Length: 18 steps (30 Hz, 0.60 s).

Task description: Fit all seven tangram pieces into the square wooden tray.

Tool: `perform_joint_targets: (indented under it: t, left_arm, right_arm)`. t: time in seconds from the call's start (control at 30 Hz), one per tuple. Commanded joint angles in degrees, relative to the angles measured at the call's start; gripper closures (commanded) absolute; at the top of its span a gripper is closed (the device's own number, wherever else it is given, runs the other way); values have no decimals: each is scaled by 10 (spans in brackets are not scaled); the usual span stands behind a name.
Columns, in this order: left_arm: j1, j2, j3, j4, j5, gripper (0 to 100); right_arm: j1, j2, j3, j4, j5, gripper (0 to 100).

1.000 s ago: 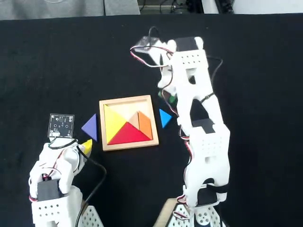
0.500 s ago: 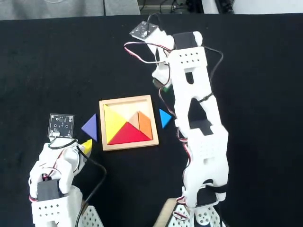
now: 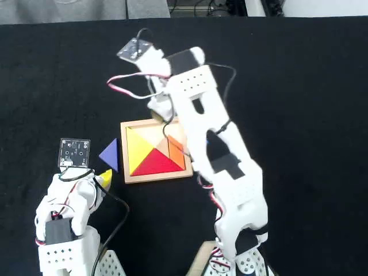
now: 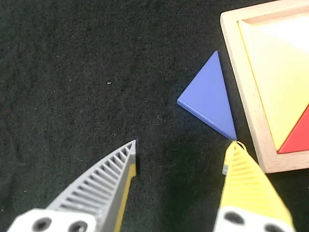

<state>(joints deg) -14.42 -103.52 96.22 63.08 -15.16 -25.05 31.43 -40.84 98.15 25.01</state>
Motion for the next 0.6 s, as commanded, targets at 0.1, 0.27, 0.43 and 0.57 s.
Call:
perform_joint_targets:
  t: [0.1, 0.27, 0.43, 0.57]
  left_arm:
    - [-5, -4, 12, -9, 3, 712]
    - [-5, -4, 12, -9, 3, 712]
    - [-4, -4, 12, -9, 3, 712]
    - [-4, -4, 12, -9, 3, 712]
  right_arm:
    - [-33, -40, 60, -81, -98, 979]
    - [-33, -40, 139, -153, -136, 977]
    - [-33, -40, 186, -198, -135, 977]
    - [-33, -40, 206, -219, -135, 977]
